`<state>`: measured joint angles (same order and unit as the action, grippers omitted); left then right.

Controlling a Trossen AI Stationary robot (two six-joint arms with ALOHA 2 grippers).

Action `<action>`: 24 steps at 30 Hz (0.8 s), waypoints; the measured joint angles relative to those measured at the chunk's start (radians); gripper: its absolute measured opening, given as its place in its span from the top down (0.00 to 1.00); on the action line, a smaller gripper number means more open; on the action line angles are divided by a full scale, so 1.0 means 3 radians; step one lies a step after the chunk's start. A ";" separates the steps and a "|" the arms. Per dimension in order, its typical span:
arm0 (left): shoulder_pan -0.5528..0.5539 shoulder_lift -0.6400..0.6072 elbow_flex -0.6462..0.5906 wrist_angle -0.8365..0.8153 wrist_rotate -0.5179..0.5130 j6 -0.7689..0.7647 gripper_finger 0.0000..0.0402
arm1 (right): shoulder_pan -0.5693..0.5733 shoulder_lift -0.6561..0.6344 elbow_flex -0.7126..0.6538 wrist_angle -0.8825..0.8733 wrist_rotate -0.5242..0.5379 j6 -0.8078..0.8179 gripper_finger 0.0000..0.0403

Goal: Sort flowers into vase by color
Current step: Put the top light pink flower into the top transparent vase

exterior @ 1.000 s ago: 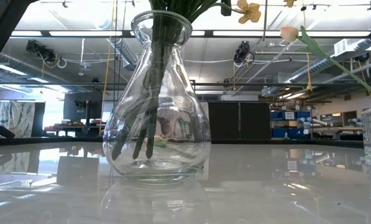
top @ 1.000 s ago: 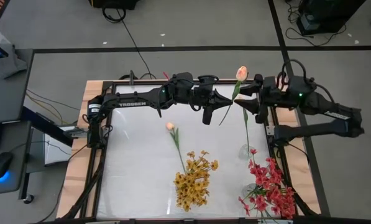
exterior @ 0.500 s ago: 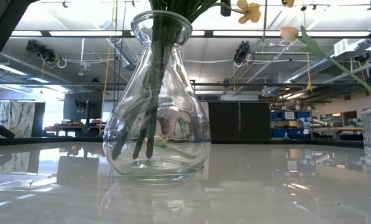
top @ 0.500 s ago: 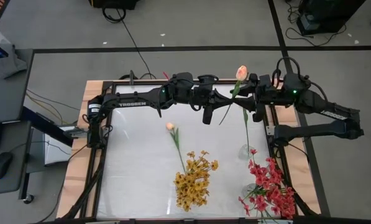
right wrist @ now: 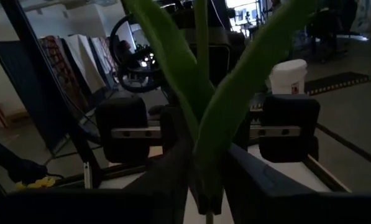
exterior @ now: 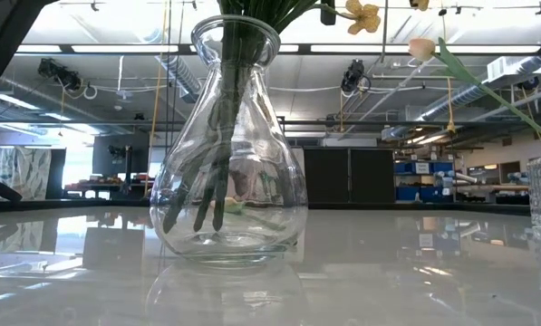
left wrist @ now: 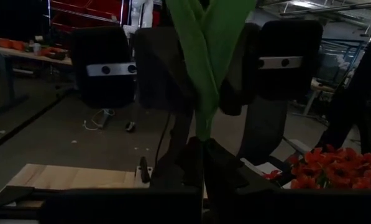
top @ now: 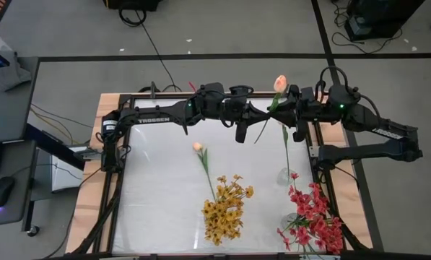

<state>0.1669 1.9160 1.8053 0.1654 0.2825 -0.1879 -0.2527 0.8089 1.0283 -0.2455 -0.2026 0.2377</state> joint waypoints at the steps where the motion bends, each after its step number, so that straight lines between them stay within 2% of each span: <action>1: 0.0000 0.0000 0.0000 0.0001 0.0000 0.0000 0.98 | 0.0000 0.0000 0.0000 0.0001 0.0001 -0.0009 0.77; 12: 0.0000 0.0000 0.0000 0.0001 0.0000 0.0000 0.98 | 0.0000 -0.0001 0.0000 0.0003 0.0002 -0.0070 0.90; 18: 0.0000 0.0000 0.0001 -0.0043 -0.0006 0.0003 0.98 | -0.0004 -0.0041 0.0000 -0.0047 -0.0001 -0.0080 0.91; 24: -0.0001 0.0000 0.0006 -0.0167 -0.0084 0.0216 0.98 | -0.0047 -0.0171 -0.0005 -0.0266 -0.0016 -0.0071 0.91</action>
<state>0.1665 1.9160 1.8070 0.1152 0.2572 -0.1232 -0.2667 0.7575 1.0267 -0.3253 -0.2074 0.2165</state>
